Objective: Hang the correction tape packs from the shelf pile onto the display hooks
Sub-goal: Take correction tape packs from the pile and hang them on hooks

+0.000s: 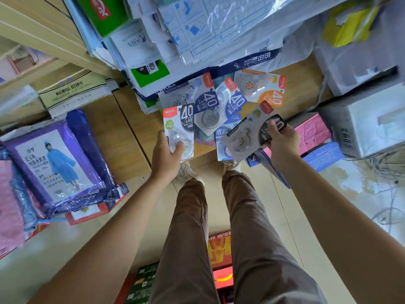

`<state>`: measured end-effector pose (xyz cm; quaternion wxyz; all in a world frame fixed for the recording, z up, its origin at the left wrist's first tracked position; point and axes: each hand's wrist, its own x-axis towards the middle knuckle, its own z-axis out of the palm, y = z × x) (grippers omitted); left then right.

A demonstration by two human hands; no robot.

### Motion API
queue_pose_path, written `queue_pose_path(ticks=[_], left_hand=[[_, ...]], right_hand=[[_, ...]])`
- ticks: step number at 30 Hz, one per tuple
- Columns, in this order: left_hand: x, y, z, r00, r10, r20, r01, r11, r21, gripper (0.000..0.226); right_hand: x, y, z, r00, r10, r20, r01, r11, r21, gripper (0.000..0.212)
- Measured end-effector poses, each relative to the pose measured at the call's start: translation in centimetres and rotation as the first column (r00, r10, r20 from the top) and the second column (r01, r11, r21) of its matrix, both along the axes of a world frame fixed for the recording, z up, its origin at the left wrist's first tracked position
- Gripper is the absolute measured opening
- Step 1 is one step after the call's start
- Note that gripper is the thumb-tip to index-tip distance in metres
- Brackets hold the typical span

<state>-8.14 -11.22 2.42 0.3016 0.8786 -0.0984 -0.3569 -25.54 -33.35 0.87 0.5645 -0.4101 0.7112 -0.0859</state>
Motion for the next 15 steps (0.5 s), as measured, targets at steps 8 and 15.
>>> queue_pose_path(ticks=[8, 15], left_hand=[[-1.5, -1.4, 5.9, 0.999, -0.032, -0.009, 0.031, 0.996, -0.089, 0.018], [-1.6, -3.5, 16.2, 0.997, -0.013, 0.071, 0.032, 0.961, -0.275, 0.018]], right_hand=[[-2.4, 0.7, 6.9, 0.962, 0.215, 0.167, -0.218, 0.976, -0.003, 0.017], [-2.4, -1.6, 18.6, 0.935, 0.354, 0.002, -0.339, 0.899, -0.276, 0.011]])
